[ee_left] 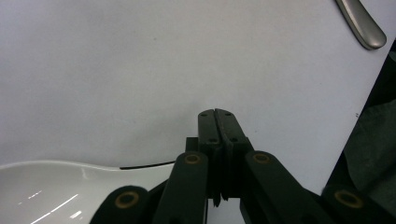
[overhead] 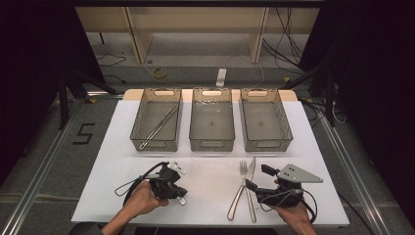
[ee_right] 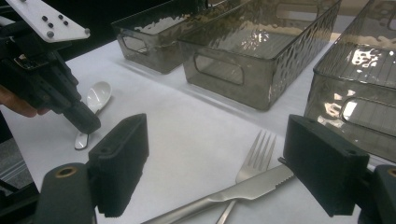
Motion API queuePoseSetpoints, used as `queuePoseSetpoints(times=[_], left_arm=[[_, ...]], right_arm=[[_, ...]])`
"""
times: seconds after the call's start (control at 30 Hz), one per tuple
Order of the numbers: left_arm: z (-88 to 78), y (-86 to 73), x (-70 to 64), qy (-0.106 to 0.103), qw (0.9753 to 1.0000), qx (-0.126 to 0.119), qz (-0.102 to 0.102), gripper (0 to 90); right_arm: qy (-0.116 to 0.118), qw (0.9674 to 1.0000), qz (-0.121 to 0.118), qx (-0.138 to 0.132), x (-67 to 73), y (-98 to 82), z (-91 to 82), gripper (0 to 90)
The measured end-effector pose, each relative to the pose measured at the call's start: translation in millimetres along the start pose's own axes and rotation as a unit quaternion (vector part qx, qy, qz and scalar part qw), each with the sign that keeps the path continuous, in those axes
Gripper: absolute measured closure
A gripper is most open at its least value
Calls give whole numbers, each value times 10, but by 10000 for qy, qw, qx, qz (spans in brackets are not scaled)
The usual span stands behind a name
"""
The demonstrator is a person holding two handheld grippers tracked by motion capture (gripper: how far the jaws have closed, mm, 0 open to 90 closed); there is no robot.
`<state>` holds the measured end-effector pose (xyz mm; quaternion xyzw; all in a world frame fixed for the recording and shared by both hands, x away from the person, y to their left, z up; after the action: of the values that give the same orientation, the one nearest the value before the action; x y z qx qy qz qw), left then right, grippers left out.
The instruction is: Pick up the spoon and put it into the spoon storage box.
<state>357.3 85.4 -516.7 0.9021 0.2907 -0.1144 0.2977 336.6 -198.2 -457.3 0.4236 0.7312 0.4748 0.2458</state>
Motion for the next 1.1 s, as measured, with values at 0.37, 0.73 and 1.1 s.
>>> queuePoseSetpoints(times=[0.37, 0.73, 1.1], left_arm=[[-16, -100, 0, -163, 9984, 549, -36, 887], [-231, -368, 165, -119, 9918, 1251, -240, 888], [-392, -474, 369, 244, 9906, 1214, -581, 888]], right_arm=[[-3, 10000, 15, 10, -10, -4, 11, 232], [6, 10000, 10, -15, -4, 4, -3, 232], [10, 10000, -4, -26, -3, 9, -4, 232]])
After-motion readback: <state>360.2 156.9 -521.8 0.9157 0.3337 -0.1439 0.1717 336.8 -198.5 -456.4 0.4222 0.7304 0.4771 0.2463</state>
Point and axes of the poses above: each handheld gripper's, and its own axes: z roughly forward along the jaws, y roughly out of its top, x roughly to its left, the point moved 6 cm from there along z, roughly forward along the jaws, and after that the axes turned 11 degrees about -y, right-handed, at the moved point
